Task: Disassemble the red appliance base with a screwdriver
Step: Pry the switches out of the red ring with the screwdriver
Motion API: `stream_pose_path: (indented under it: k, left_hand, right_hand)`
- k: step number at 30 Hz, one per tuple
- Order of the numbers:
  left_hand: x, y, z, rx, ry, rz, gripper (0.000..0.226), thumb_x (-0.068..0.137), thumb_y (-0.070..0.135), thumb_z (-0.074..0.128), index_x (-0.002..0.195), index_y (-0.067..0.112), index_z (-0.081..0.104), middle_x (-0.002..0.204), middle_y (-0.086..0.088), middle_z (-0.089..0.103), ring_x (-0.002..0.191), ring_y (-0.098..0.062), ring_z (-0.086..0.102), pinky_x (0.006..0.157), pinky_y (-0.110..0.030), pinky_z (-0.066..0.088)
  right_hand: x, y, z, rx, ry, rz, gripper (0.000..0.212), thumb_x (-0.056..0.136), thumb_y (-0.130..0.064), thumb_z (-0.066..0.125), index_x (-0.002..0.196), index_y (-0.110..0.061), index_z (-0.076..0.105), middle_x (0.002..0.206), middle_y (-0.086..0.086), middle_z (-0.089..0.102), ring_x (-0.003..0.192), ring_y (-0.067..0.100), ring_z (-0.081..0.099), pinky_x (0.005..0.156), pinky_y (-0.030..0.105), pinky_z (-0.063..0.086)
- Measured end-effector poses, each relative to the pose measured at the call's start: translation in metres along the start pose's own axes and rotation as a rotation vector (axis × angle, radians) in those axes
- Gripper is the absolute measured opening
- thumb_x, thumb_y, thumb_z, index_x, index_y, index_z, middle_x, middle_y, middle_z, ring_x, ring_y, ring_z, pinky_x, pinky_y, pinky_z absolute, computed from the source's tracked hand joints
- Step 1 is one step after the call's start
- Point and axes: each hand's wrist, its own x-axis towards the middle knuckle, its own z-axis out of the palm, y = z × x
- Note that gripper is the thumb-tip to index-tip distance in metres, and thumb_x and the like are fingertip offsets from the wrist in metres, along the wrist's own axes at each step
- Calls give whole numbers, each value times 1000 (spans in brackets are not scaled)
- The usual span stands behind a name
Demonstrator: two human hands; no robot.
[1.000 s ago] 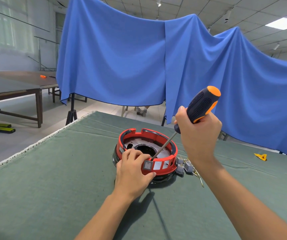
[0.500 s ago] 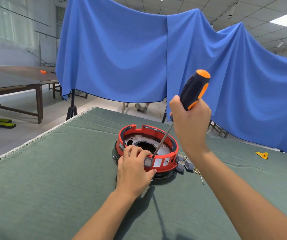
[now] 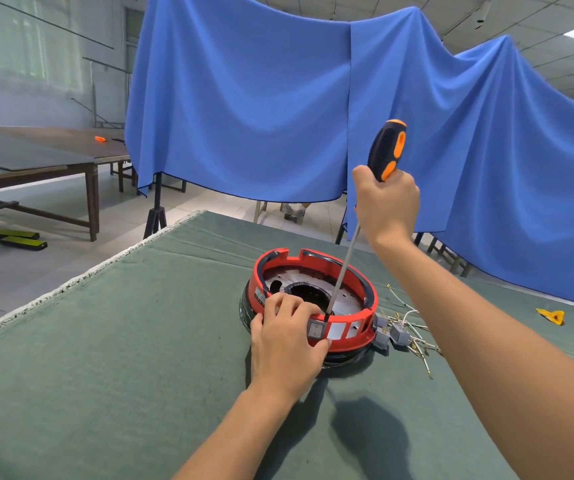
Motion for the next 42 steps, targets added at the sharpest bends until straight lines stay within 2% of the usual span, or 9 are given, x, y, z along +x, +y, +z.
stream_pose_path:
  k: [4,7,13,17,22,27,34,37,42]
  left_hand:
    - [1,-2,-1,4,-8,5,41,77,44,66,114,30,59,119,15,50,127,-9,30,103,-41,35]
    - [1,-3,-2,-9,-4,9,41,75,43,65,114,30,59,120,15,50,128,-11,30,102,-41,34]
    - [4,-1,0,-31,3,-29,38,77,45,67,111,32,59,116,16,48,124,-10,31,102,-38,33]
    - [5,-1,-1,-40,-2,-27,38,77,44,67,113,32,61,114,15,49,125,-10,31,105,-45,30]
    - [1,1,-1,-47,1,-53,36,78,42,67,112,33,61,126,12,47,137,-12,19,114,-53,14]
    - [1,1,-2,-76,-9,-82,36,78,39,67,113,38,60,145,10,37,142,-15,5,114,-55,13]
    - [0,-2,0,-97,-4,-70,37,78,38,68,114,37,60,132,12,45,142,-11,9,112,-54,18]
    - [1,-4,1,-91,1,-63,36,79,38,66,114,38,59,131,13,45,141,-9,9,112,-53,19]
    - [1,-5,2,-95,11,-57,36,78,36,69,113,37,61,128,12,48,140,-11,14,111,-51,22]
  right_hand:
    - [-39,37,22,-308,-262,-46,33,81,-34,59,58,-13,47,55,4,47,55,28,45,52,31,30]
    - [-71,52,30,-317,-370,-53,37,79,-33,61,53,-12,44,47,1,43,53,26,42,46,30,29]
    - [-32,8,-2,-10,-60,-134,32,69,-28,52,47,-20,29,38,-4,31,41,14,31,38,17,26]
    - [-39,-9,-25,93,57,-165,37,73,-27,52,55,-7,27,51,25,40,51,41,50,47,40,42]
    - [-49,-15,-39,200,79,-138,42,74,-31,54,62,5,36,55,30,42,55,45,49,50,44,44]
    - [-53,-23,-43,265,92,-127,43,72,-39,53,61,-2,36,54,27,44,55,44,51,48,41,41]
    - [-56,-17,-42,266,110,-136,40,73,-42,54,58,-9,36,49,14,40,53,45,52,49,45,44]
    - [-56,-16,-42,276,132,-129,38,73,-43,54,56,-13,37,49,19,42,53,45,51,47,43,41]
    - [-57,-12,-41,249,127,-104,39,73,-46,54,55,-16,35,48,10,40,51,43,50,50,49,45]
